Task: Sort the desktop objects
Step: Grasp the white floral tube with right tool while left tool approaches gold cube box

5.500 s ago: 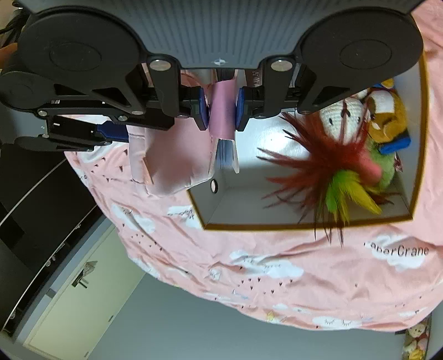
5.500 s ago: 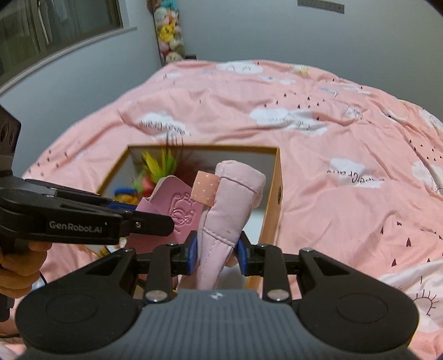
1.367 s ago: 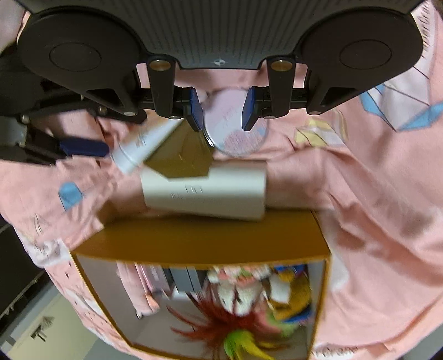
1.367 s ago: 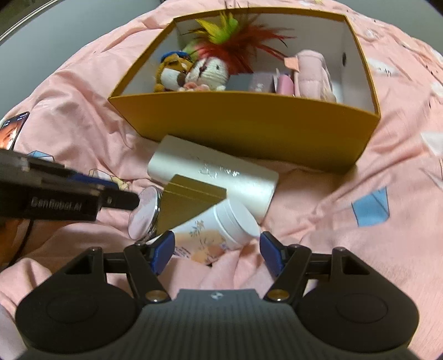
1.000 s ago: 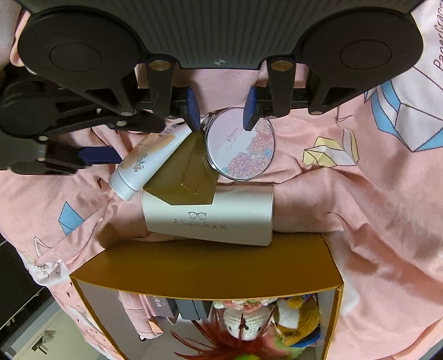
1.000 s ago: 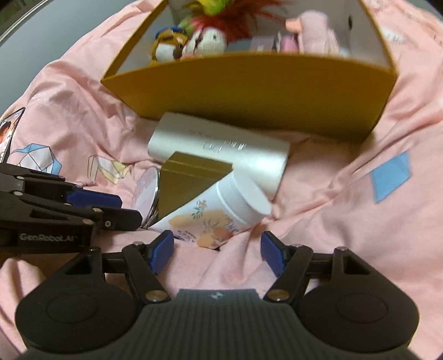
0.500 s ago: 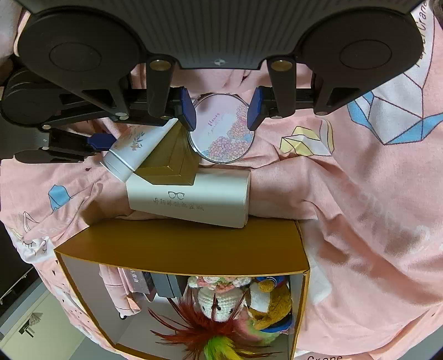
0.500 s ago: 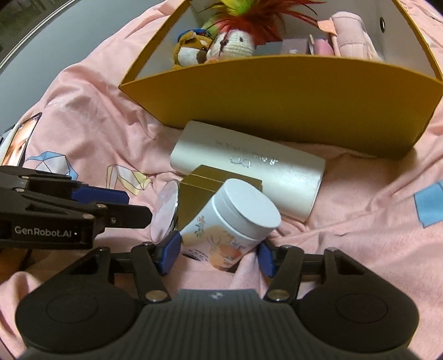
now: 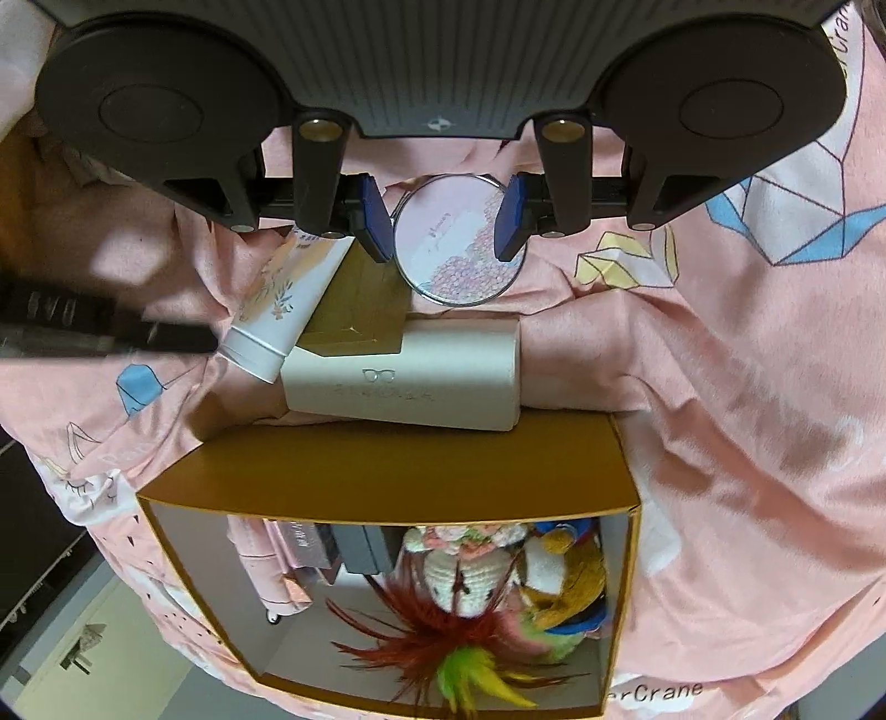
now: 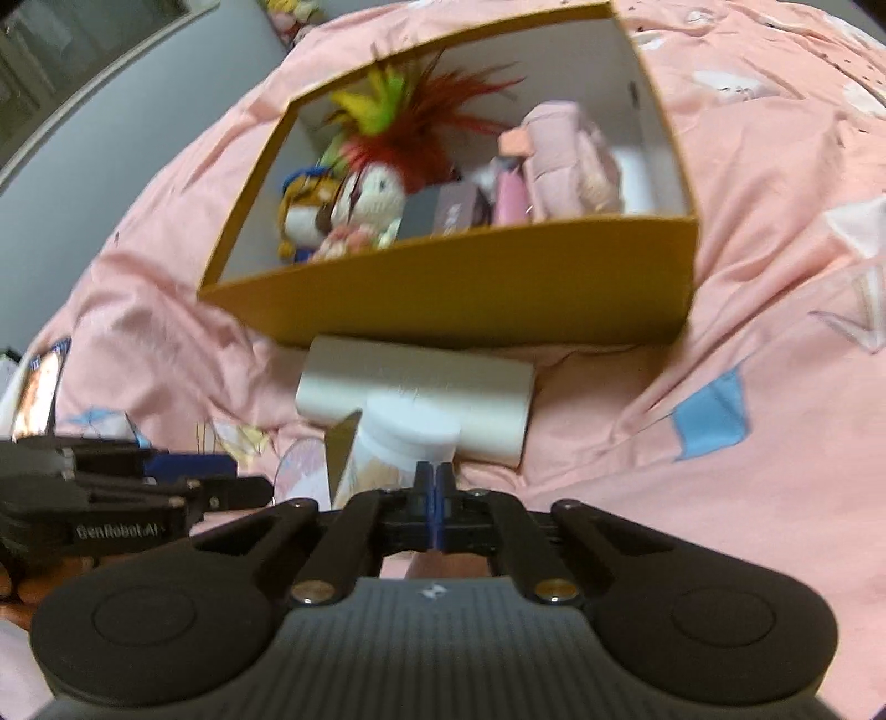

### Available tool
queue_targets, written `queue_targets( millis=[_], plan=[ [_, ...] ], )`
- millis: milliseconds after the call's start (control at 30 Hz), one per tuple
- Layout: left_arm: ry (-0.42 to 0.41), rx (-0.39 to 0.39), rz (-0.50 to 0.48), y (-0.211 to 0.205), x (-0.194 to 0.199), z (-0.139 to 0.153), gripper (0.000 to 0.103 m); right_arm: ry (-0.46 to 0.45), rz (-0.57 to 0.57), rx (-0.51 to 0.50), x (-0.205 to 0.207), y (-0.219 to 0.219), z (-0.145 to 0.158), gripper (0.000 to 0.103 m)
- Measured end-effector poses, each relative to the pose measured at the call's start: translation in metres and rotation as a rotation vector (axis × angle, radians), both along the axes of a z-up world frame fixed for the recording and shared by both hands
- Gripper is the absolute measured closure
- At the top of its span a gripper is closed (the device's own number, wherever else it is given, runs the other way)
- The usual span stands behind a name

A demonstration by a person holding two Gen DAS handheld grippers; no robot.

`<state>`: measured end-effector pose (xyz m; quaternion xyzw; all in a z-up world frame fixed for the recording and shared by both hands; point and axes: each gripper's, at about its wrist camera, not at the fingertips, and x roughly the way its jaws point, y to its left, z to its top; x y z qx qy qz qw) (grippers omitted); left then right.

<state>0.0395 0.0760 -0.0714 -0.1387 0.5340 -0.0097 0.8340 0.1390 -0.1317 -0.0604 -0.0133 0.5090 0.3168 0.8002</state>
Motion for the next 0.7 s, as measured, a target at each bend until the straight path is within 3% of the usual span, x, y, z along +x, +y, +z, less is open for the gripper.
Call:
queue_targets(
  millis=[133, 267, 333, 367, 500, 600, 700],
  plan=[
    [0.004, 0.001, -0.012, -0.002, 0.001, -0.001, 0.056, -0.086, -0.034, -0.02, 0.006, -0.007, 0.014, 0.103],
    [0.005, 0.002, -0.022, -0.005, 0.001, -0.001, 0.056, 0.021, 0.029, -0.006, 0.008, -0.002, 0.005, 0.093],
    [0.004, 0.002, -0.023, -0.005, 0.0, -0.001, 0.056, 0.03, 0.07, -0.026, -0.001, 0.006, -0.005, 0.079],
    [0.005, 0.002, -0.022, -0.005, 0.0, -0.001, 0.056, 0.036, 0.082, -0.033, -0.003, 0.01, -0.01, 0.066],
    [0.007, -0.001, -0.014, -0.004, 0.0, -0.001, 0.056, 0.061, 0.128, -0.03, -0.003, 0.024, -0.03, 0.052],
    [0.008, -0.002, -0.014, -0.004, 0.0, -0.002, 0.056, 0.087, 0.143, -0.012, 0.002, 0.031, -0.041, 0.049],
    [0.006, -0.003, -0.008, -0.003, 0.0, -0.002, 0.056, 0.091, 0.146, -0.006, 0.0, 0.036, -0.04, 0.056]
  ],
)
